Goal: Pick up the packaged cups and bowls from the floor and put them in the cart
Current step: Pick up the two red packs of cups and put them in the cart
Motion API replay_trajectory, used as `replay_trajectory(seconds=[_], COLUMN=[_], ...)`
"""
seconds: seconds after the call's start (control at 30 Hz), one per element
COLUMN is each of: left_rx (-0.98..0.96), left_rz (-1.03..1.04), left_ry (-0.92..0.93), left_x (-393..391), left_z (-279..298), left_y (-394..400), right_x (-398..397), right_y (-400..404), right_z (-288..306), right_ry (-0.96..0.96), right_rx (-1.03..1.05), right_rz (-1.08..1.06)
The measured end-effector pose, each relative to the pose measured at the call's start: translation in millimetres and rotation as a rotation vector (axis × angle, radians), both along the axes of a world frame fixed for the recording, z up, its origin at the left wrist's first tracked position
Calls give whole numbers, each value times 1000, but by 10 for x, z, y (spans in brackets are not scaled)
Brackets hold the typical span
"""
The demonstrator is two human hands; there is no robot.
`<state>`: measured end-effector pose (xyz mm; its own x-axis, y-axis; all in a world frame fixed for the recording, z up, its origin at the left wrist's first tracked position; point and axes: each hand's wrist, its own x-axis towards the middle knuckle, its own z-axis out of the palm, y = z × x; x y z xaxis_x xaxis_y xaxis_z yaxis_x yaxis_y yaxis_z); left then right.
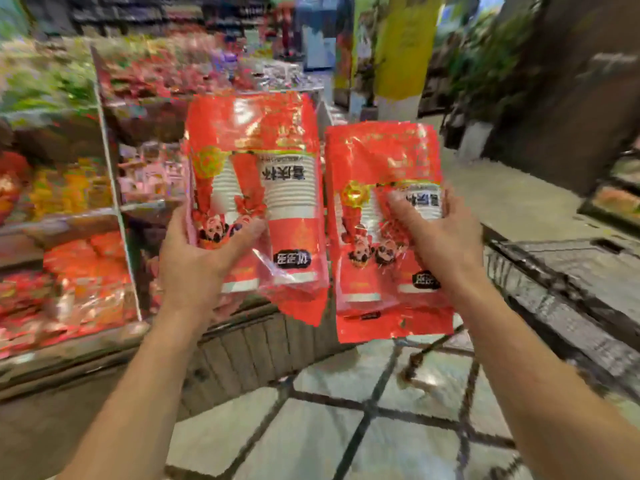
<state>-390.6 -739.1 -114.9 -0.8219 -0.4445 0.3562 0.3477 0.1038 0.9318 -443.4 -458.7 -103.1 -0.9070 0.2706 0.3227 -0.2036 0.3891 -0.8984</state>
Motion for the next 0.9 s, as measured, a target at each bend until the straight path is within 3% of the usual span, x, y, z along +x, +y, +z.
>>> replay_trajectory(seconds=[0.27, 0.53, 0.73, 0.9], left_rx=[128, 161, 121, 91], left_rz=[-319, -554, -656, -659], left_ry=[-72, -194, -254, -304], left_x=[-349, -633, -1154, -1844], left_z=[-165, -411, -652, -849], left_y=[2951, 5099, 6324, 7214], right_x=[597, 1062, 721, -135], right_y=[2897, 4829, 5945, 6859], right_z=[157, -46, -357, -558], right_ry=[-40, -113, -145, -189], right_rx=[27, -48, -54, -29], right_rz=[-248, -492, -590, -563])
